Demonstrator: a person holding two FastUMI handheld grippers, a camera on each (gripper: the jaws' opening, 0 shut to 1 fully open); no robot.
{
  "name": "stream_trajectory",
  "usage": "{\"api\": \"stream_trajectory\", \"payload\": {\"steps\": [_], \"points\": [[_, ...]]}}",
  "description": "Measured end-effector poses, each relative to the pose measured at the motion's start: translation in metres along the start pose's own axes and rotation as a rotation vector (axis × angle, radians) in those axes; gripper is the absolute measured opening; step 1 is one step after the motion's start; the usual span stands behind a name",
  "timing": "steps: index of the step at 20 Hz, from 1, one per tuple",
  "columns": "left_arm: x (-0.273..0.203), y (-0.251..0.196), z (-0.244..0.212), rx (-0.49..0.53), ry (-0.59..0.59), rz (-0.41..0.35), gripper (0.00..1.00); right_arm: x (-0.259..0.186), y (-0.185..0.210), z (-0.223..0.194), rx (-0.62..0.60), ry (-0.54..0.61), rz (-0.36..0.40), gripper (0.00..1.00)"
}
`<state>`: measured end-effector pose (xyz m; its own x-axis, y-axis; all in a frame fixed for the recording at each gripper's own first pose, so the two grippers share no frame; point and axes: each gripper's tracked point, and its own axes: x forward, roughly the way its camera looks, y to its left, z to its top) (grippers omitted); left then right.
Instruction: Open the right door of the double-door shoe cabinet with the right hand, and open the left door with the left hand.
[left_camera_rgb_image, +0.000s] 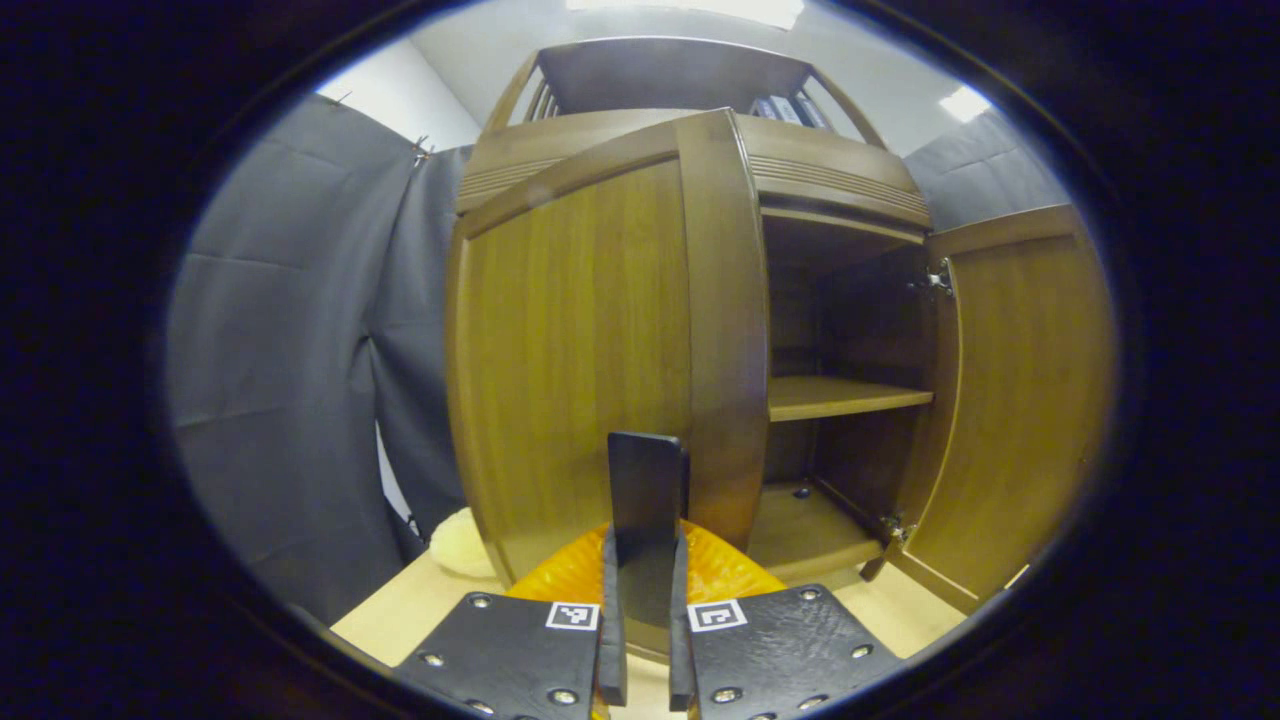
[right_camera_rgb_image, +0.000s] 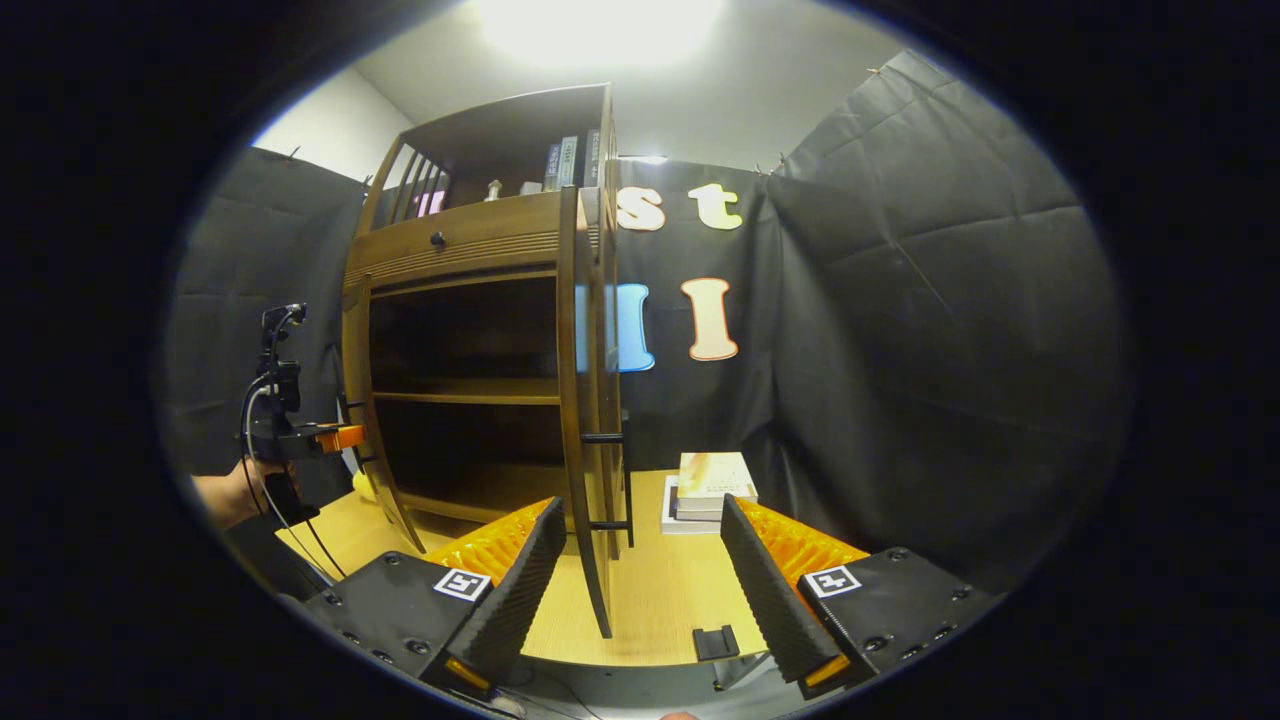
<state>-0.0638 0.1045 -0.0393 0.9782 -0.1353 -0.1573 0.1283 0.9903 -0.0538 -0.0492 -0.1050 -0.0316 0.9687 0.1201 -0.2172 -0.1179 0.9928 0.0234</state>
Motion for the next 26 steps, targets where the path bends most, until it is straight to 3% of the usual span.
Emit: {"api": "stream_trajectory", "payload": {"steps": [1, 4, 5, 7, 10, 13, 26], "points": [[-0.007, 0.005, 0.001, 0.003, 0.001, 0.007, 0.14, 0.001, 0.002, 0.000, 0.002, 0.003, 0.011, 0.99], [-0.016, 0.015, 0.001, 0.019, 0.009, 0.014, 0.19, 0.002, 0.016, 0.001, 0.008, -0.004, 0.045, 0.98], [-0.017, 0.019, 0.002, 0.017, 0.010, 0.013, 0.18, 0.004, 0.021, 0.000, 0.003, -0.001, 0.055, 0.93], [-0.017, 0.017, 0.001, 0.018, 0.013, 0.007, 0.16, 0.006, 0.031, -0.001, -0.006, 0.003, 0.063, 1.00], [-0.018, 0.017, 0.000, 0.025, 0.016, -0.007, 0.14, 0.002, 0.054, -0.001, 0.001, 0.006, 0.094, 0.98], [-0.021, 0.018, 0.000, 0.012, 0.014, -0.008, 0.19, -0.003, 0.064, 0.000, -0.019, 0.004, 0.089, 0.98], [-0.025, 0.023, -0.005, -0.022, 0.016, 0.019, 0.19, -0.017, 0.122, -0.003, -0.040, 0.017, 0.123, 0.98]]}}
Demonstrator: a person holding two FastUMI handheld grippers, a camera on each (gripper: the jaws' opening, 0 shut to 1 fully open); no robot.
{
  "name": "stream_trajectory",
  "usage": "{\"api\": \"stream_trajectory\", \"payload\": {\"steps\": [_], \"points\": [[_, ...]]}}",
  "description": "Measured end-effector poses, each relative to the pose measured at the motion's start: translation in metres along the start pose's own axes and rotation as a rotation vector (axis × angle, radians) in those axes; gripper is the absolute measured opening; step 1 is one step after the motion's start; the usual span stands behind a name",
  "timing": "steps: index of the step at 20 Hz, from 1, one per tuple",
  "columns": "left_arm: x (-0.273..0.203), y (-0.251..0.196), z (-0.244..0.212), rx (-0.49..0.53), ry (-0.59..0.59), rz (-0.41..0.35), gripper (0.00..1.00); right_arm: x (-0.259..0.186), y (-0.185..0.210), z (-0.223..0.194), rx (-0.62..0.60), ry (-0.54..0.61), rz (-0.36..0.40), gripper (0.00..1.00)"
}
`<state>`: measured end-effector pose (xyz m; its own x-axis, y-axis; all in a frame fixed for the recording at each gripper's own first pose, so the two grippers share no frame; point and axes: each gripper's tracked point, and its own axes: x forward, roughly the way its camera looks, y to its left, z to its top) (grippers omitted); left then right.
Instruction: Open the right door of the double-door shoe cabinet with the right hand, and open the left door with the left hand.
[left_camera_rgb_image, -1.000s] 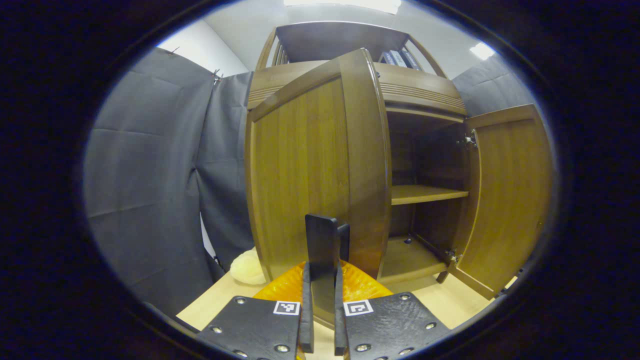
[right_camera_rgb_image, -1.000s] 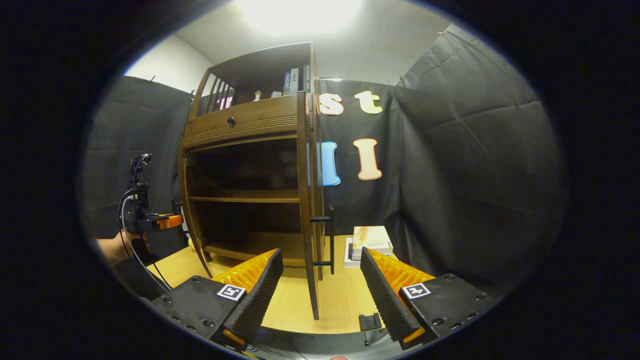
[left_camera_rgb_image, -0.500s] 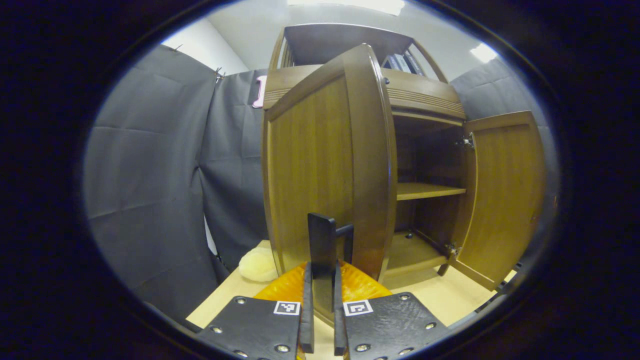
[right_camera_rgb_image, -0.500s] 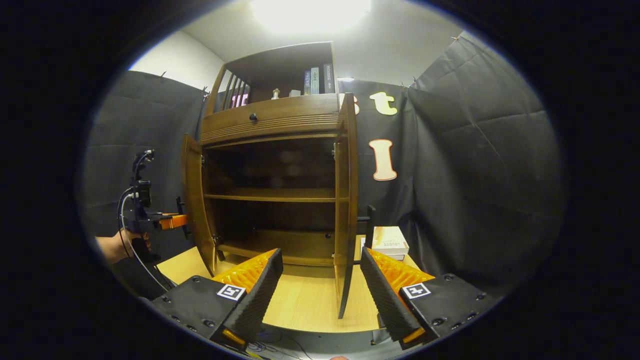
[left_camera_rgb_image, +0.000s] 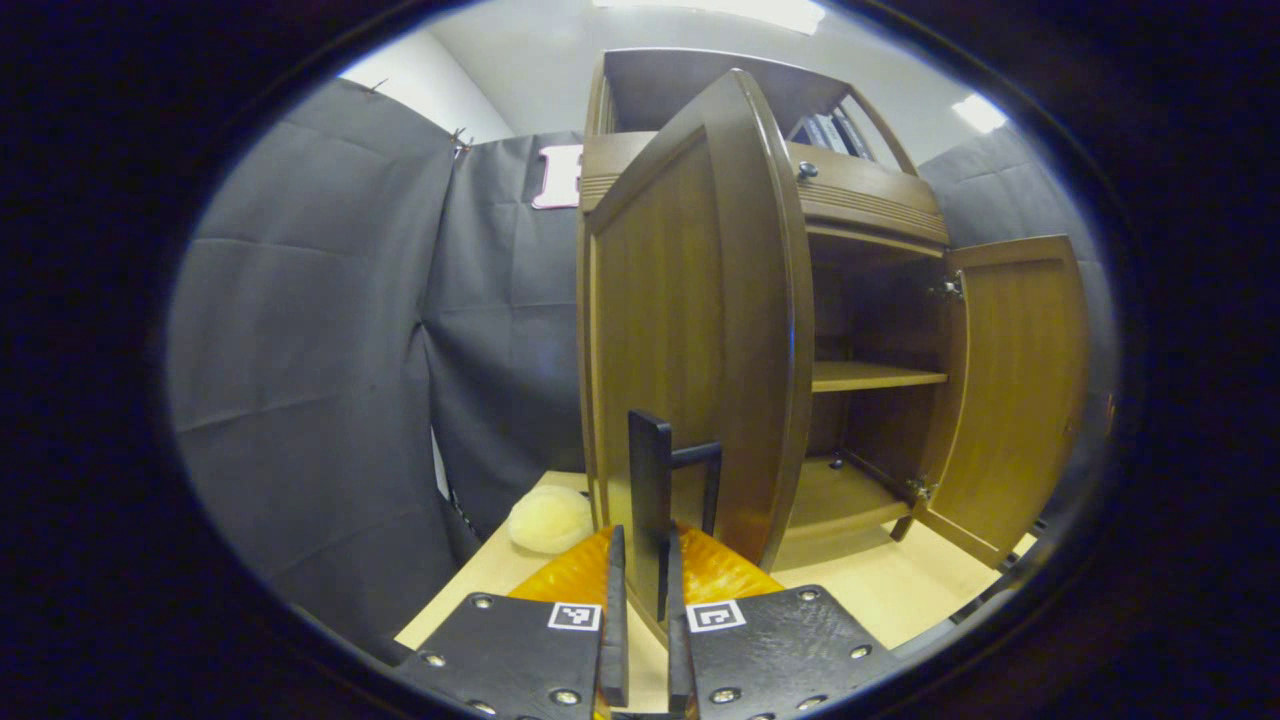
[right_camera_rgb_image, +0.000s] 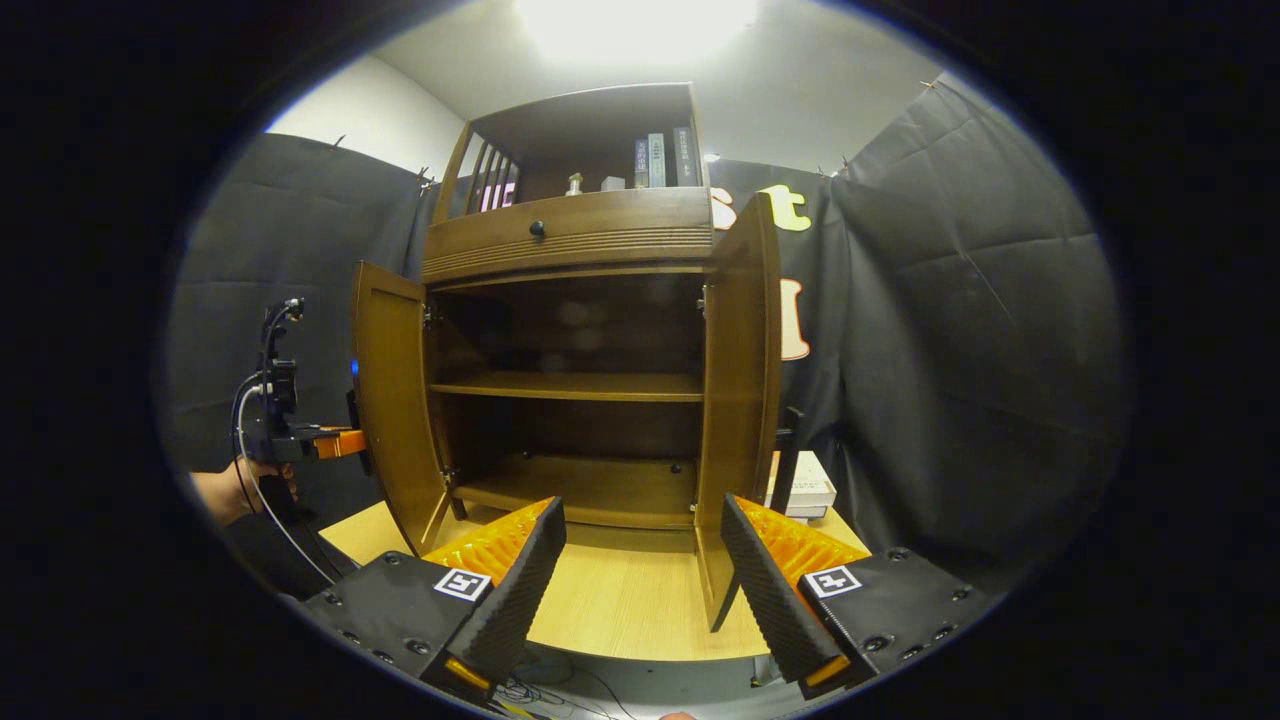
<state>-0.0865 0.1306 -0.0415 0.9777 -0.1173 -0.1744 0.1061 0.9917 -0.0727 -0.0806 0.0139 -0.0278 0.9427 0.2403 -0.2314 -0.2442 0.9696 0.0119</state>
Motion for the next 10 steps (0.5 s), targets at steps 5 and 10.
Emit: {"api": "stream_trajectory", "payload": {"steps": [5, 10], "points": [[0.003, 0.022, 0.005, 0.032, -0.029, 0.040, 0.12, 0.001, 0.021, -0.003, -0.011, 0.015, 0.021, 0.98], [-0.012, 0.059, 0.003, 0.020, -0.033, 0.076, 0.11, 0.004, 0.045, -0.001, -0.022, 0.012, 0.050, 0.98]]}}
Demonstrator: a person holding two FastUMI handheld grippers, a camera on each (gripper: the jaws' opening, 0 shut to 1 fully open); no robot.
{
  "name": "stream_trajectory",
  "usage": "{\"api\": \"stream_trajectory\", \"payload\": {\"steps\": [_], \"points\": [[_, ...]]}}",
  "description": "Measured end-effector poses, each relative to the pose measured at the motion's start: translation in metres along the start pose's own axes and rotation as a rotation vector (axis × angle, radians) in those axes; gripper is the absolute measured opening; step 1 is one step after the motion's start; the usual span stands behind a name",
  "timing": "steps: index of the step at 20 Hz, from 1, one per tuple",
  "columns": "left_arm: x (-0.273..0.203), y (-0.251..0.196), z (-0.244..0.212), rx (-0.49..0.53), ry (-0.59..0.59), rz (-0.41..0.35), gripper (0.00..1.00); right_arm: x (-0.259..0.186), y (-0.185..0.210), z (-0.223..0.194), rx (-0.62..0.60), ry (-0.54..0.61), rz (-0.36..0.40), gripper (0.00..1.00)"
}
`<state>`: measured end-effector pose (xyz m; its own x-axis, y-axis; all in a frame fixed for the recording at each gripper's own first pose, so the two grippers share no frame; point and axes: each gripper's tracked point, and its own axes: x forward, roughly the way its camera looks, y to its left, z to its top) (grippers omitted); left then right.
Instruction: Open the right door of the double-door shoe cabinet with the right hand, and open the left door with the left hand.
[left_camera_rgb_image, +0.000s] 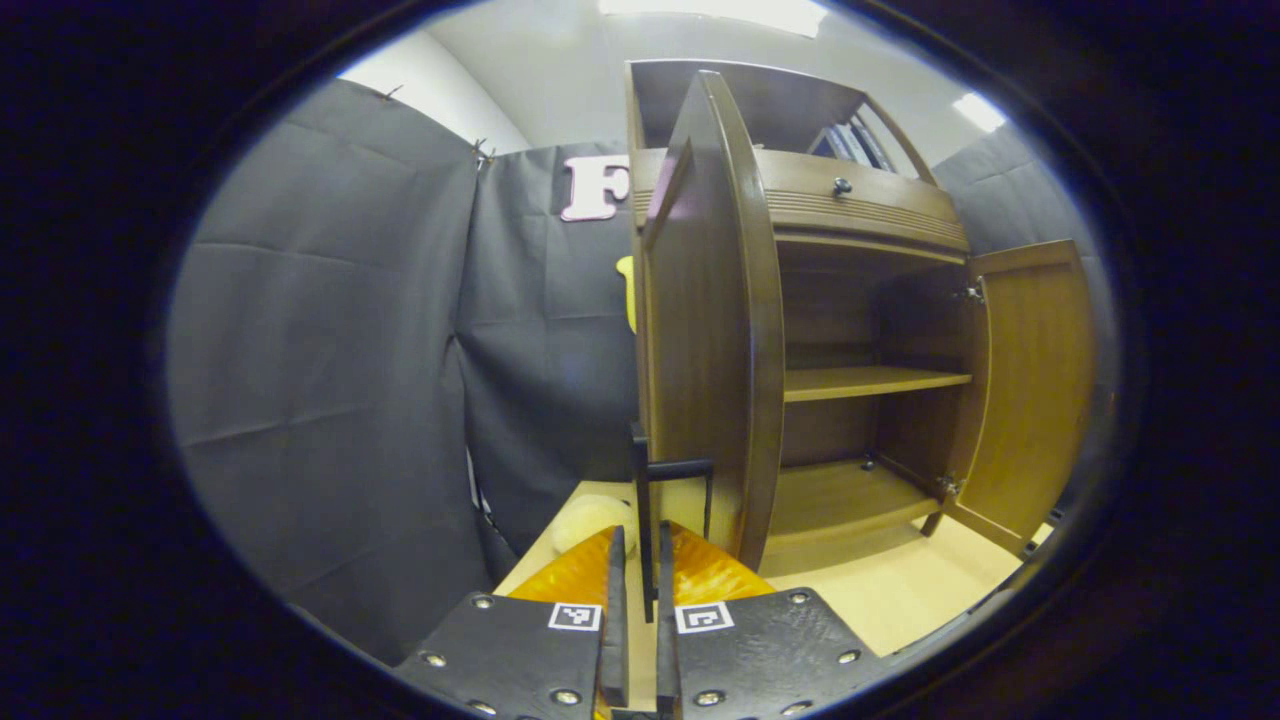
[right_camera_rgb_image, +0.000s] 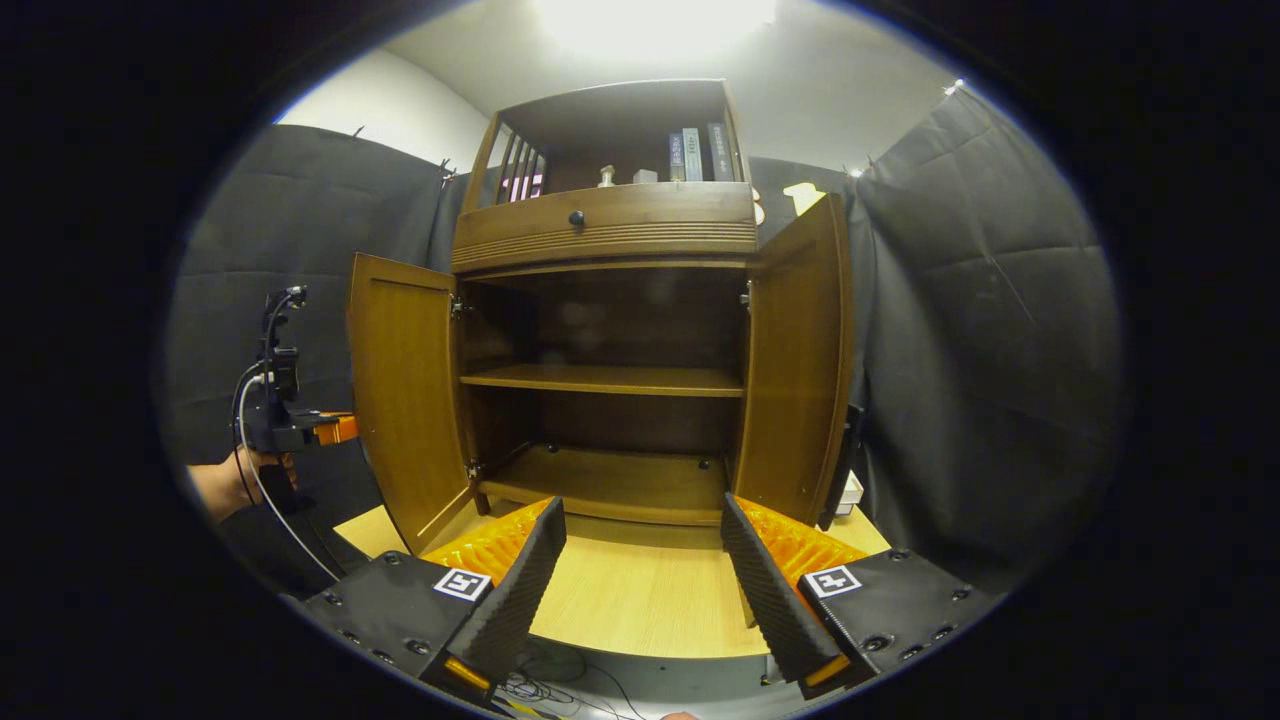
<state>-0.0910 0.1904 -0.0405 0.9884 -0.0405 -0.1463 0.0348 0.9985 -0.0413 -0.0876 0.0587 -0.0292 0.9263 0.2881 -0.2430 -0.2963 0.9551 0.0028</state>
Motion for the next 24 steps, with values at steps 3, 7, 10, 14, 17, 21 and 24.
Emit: {"api": "stream_trajectory", "payload": {"steps": [3, 7, 10, 14, 17, 21, 24], "points": [[0.000, 0.020, 0.000, -0.018, 0.001, 0.023, 0.11, 0.003, 0.013, 0.001, -0.006, 0.000, 0.009, 0.98], [-0.001, 0.034, -0.002, -0.033, 0.001, 0.014, 0.11, -0.002, 0.028, 0.001, -0.003, -0.008, 0.008, 0.98], [-0.004, 0.046, -0.001, -0.029, -0.008, 0.023, 0.11, -0.001, 0.035, 0.002, 0.004, -0.014, -0.002, 0.98], [-0.016, 0.070, -0.003, -0.029, -0.018, 0.051, 0.11, 0.000, 0.044, 0.001, 0.021, -0.013, 0.009, 0.98], [-0.025, 0.075, -0.005, -0.039, -0.013, 0.061, 0.11, 0.002, 0.045, 0.003, 0.016, -0.022, 0.019, 0.98], [-0.044, 0.066, 0.011, -0.009, -0.043, 0.073, 0.12, 0.005, 0.035, 0.012, 0.022, -0.043, 0.024, 0.98], [-0.064, 0.049, 0.027, 0.011, -0.068, 0.078, 0.11, -0.001, 0.016, 0.017, 0.020, -0.054, 0.010, 0.98]]}}
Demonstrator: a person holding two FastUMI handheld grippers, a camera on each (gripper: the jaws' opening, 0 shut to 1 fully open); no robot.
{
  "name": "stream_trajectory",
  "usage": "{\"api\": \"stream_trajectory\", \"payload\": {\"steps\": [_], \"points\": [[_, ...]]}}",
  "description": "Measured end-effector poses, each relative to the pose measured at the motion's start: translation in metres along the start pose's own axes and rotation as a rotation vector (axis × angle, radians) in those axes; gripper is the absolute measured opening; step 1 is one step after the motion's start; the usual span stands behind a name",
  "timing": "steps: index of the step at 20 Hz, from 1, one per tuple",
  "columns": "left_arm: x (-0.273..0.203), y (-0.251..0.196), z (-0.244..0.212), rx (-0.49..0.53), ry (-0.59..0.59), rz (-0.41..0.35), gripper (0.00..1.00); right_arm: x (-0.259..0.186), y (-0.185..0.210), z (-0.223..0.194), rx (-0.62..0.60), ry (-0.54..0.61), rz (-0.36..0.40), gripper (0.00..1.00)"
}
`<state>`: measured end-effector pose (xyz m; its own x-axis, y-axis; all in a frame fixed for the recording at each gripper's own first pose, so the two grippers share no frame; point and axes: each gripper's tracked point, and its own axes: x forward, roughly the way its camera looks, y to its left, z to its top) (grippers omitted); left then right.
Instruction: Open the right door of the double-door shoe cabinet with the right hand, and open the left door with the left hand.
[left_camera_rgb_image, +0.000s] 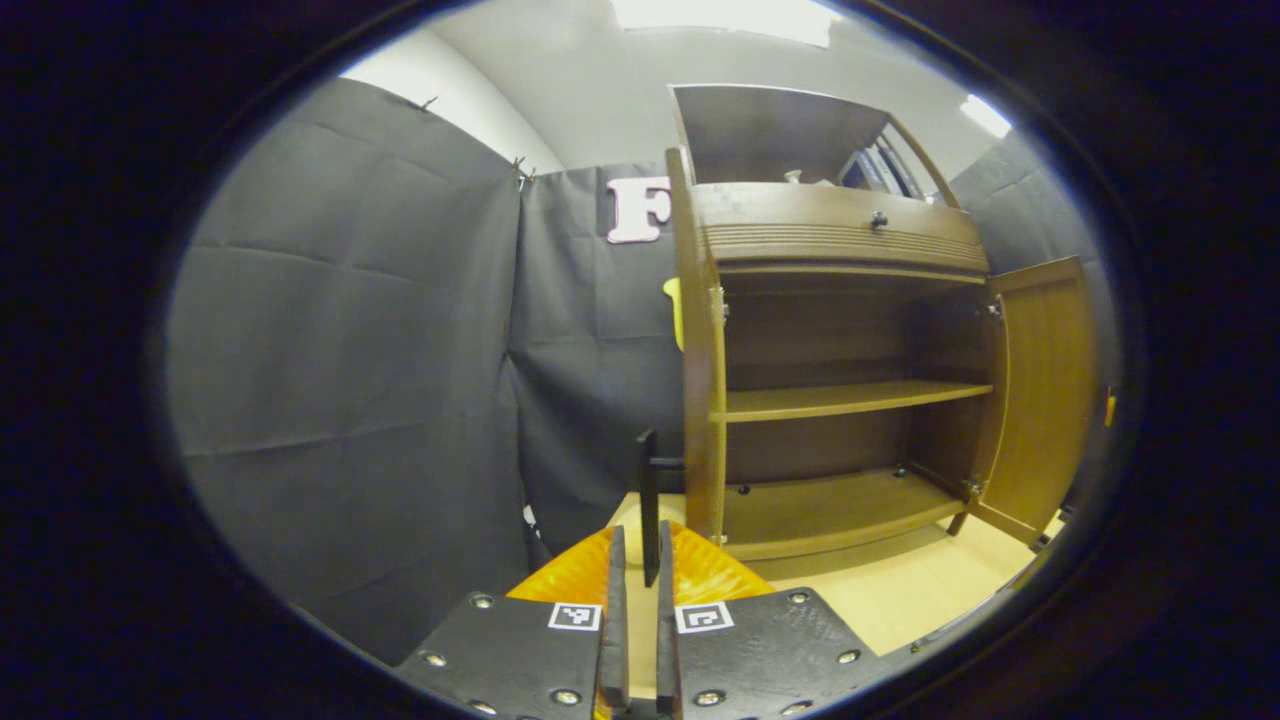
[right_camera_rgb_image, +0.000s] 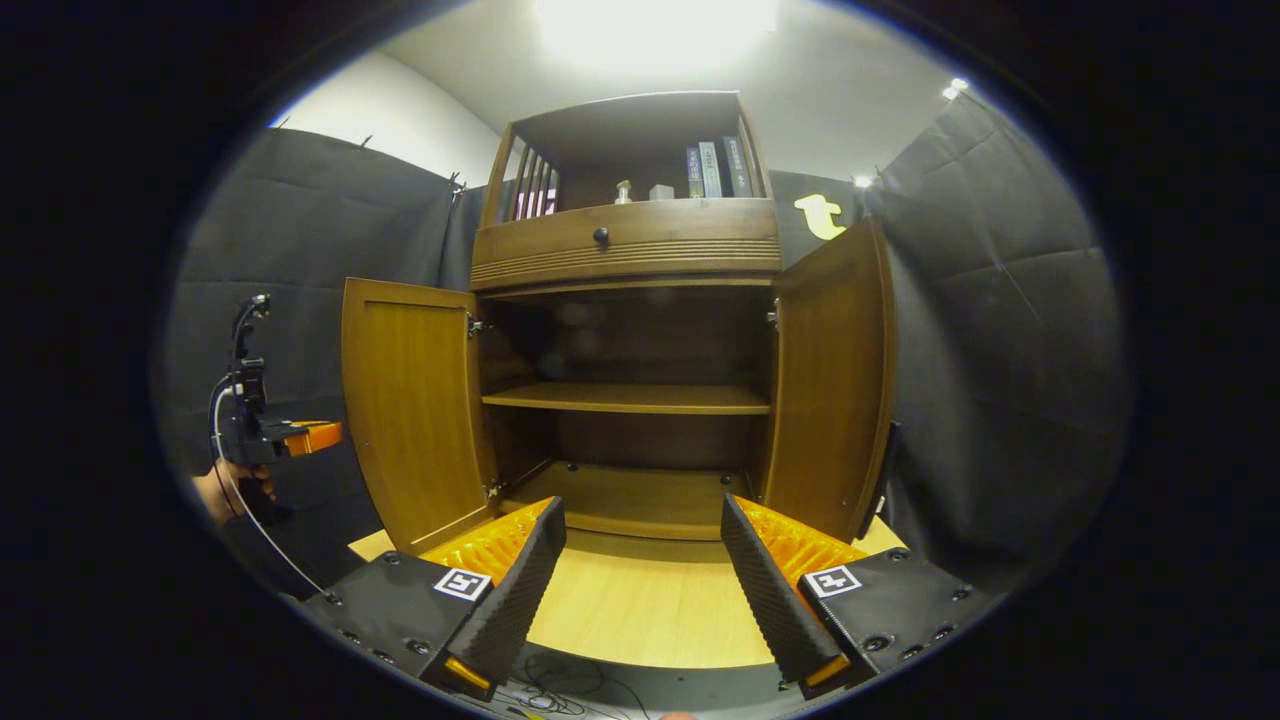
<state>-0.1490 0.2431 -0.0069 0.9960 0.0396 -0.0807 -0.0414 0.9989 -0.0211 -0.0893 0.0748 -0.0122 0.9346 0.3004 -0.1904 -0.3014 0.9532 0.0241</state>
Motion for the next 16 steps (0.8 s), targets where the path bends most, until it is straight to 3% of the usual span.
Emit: {"api": "stream_trajectory", "payload": {"steps": [11, 12, 13, 14, 16], "points": [[-0.065, -0.087, 0.063, -0.017, -0.041, -0.025, 0.11, -0.009, -0.074, 0.026, -0.025, -0.043, -0.094, 0.98], [-0.069, -0.092, 0.066, -0.016, -0.048, -0.024, 0.12, -0.008, -0.077, 0.026, -0.022, -0.049, -0.100, 0.92], [-0.071, -0.093, 0.069, -0.015, -0.052, -0.019, 0.11, -0.006, -0.080, 0.027, -0.013, -0.050, -0.101, 0.98], [-0.074, -0.097, 0.068, -0.015, -0.048, -0.017, 0.17, -0.005, -0.081, 0.026, -0.001, -0.049, -0.101, 0.93], [-0.077, -0.095, 0.068, -0.015, -0.049, 0.001, 0.30, -0.002, -0.083, 0.025, 0.020, -0.051, -0.098, 0.95]]}}
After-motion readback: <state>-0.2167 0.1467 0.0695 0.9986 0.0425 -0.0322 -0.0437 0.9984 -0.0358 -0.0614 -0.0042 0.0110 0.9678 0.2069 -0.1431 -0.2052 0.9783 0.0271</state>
